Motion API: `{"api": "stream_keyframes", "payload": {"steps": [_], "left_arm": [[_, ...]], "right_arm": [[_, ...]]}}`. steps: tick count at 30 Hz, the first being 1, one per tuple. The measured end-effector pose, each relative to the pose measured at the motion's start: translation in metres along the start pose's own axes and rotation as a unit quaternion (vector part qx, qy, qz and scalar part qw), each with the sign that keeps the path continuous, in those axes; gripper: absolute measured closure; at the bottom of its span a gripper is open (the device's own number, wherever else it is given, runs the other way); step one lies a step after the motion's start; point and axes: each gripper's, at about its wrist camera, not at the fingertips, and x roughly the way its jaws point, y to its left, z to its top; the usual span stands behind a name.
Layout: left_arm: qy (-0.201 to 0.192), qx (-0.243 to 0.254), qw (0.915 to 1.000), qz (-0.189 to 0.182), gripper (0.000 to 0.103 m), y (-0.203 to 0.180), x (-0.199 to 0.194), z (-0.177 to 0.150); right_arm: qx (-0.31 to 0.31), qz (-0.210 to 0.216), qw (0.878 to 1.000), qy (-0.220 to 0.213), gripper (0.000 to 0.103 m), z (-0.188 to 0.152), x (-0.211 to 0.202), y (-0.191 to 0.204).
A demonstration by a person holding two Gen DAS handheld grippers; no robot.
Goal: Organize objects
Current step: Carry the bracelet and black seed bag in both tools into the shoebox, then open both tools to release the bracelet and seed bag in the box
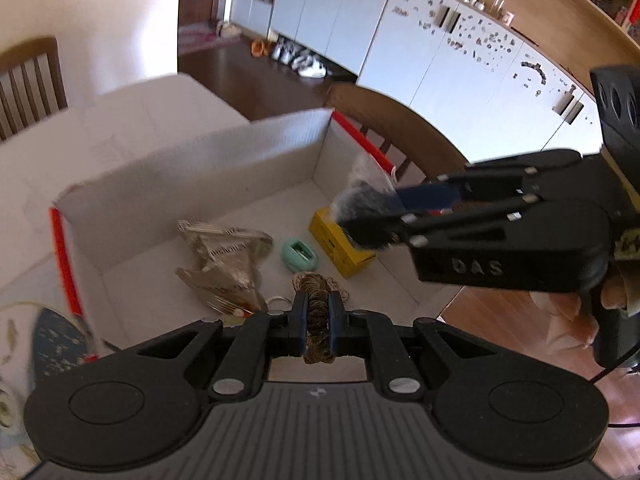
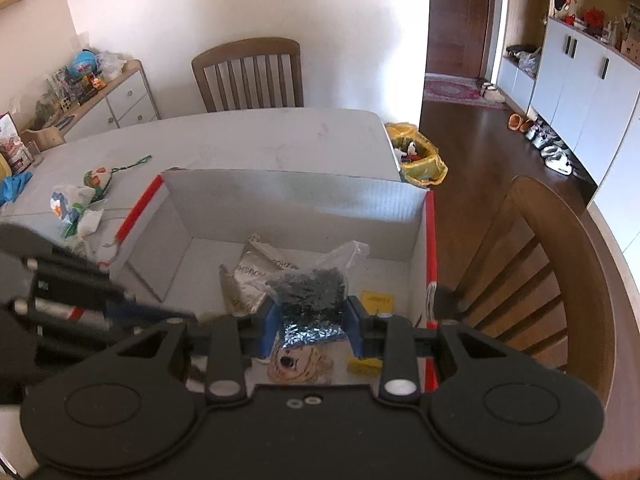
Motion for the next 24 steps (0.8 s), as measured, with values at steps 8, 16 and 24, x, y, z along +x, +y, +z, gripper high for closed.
{"api": "stream_keyframes", "payload": {"steps": [8,16,24], "left_arm": [[0.037,0.005,0.9992,0.017,0.093,0.0,0.03,0.001],[0.07,0.013,0.9966,0.042,0.093,0.008,0.053,0.003],[0.071,0.029,0.9945,0.072,0.093,0.008,0.059,0.002]], "right_arm": [[-0.011,-0.001,0.999,0.036,0.07,0.006,0.038,-0.001],[-0.012,-0.002,0.998,0.069,0.069,0.006,0.066,-0.002],[-0.017,-0.001,0.996,0.089,0.069,0.0,0.08,0.001]]}}
